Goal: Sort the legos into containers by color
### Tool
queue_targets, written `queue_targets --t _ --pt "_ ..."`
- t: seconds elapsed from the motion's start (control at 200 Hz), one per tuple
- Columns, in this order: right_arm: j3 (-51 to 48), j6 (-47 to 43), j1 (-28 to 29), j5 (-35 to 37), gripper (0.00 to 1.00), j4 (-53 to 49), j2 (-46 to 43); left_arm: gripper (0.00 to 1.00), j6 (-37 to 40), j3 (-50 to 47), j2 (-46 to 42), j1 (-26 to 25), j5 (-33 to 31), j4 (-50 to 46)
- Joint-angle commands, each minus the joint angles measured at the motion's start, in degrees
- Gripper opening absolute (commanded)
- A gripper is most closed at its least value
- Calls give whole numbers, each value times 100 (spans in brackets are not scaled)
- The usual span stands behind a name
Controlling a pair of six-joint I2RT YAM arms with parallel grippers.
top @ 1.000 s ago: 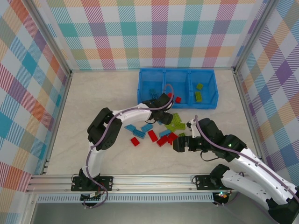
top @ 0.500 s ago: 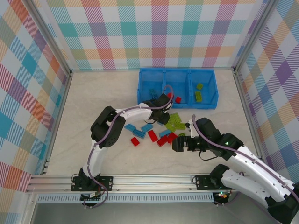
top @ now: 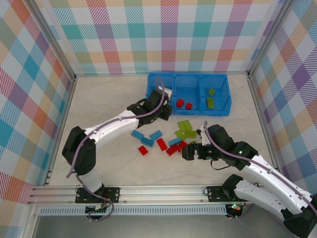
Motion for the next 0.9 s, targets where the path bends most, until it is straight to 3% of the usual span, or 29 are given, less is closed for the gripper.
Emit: queue_targets --t 0.0,0.11,0.225,0.32,0.395,0.46,0.655,0.77,0.895 --pt "142 69 32 9 100 148 -35 23 -91 421 651 517 -588 378" --pt "152 52 32 8 100 146 -74 25 -58 1401 1464 723 -380 72" --pt "229 42 31 52 100 30 -107 28 -23 2224 2177 816 -567 -120" --pt "245 91 32 27 100 -11 -171 39 -138 2687 2553 929 -544 -238" --pt "270 132 28 32 100 -72 -225 56 -126 2759 2559 939 -428 -150" --pt "268 142 30 110 100 -144 -256 61 -164 2744 2416 930 -249 -119" --pt "239 215 41 211 99 -83 -98 63 -212 1808 1177 763 279 338" --pt "248 295 196 264 97 182 177 63 -274 474 -185 498 391 864" --pt "496 361 817 627 96 423 787 62 -118 -987 -1878 117 239 965"
